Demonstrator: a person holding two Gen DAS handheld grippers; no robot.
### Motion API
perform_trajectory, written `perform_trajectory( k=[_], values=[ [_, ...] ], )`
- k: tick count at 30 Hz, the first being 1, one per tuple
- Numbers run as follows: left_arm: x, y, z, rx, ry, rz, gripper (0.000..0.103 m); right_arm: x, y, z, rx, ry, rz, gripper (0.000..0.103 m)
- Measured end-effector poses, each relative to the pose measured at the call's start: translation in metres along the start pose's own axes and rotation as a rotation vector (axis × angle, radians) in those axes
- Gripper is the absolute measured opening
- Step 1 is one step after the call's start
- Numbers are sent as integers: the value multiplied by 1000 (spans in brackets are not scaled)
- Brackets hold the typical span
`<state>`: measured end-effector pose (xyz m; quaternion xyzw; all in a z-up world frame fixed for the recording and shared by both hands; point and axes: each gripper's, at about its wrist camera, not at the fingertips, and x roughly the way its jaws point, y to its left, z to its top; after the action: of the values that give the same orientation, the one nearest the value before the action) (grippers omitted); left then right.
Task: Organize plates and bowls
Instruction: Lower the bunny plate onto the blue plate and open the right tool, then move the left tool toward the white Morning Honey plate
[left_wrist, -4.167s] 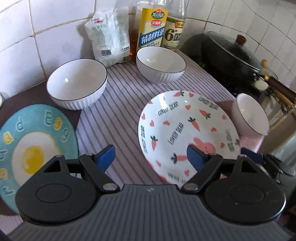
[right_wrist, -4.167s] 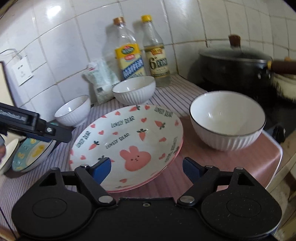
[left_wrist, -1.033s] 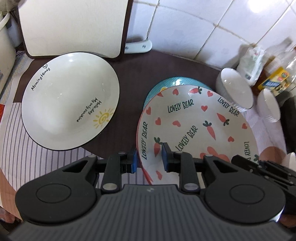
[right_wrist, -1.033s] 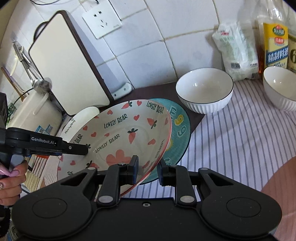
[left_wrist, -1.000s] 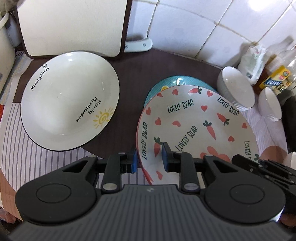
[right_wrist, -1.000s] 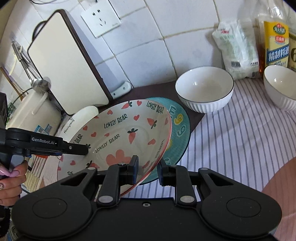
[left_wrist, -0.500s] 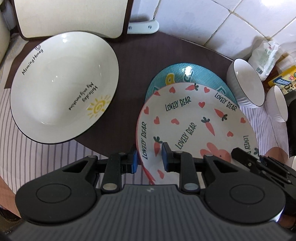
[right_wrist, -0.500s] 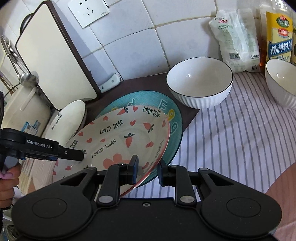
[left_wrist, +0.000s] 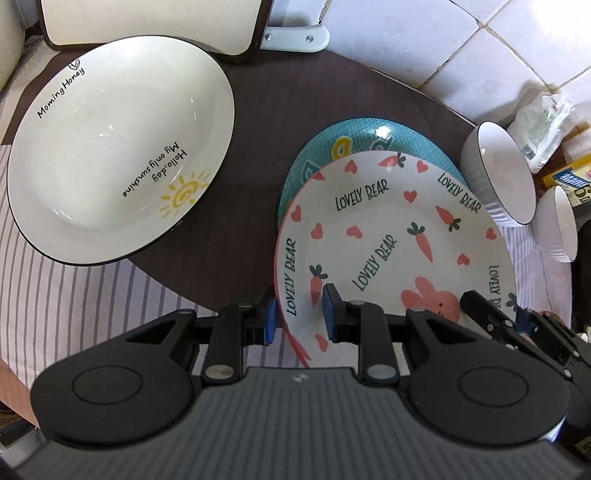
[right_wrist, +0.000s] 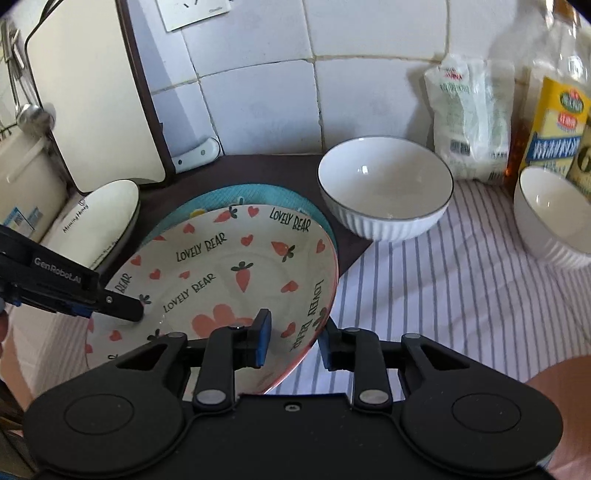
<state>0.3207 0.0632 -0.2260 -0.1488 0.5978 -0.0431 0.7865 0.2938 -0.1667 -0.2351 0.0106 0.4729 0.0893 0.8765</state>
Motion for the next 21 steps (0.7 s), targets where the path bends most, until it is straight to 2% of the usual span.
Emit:
perform_trajectory(
  k=[4,10,14,18,21],
  values=[
    [1,-2,1,-23,-7,8,23,9,7,1,-43,11,-53,41],
    [1,1,2,-34,-15,-2,21,16,12,-1,-93,-20,-101,41],
    [-7,5,1,-46,-23,-35,21,16,17,-2,-142,-28,-128,41],
    [-26,9,-3,-40,-34,-55,21,0,22,5,-137,-58,-162,40],
    [-46,11,-6,-17,-45,-70,21,-26,31,14,-140,-87,-127,40]
  ],
)
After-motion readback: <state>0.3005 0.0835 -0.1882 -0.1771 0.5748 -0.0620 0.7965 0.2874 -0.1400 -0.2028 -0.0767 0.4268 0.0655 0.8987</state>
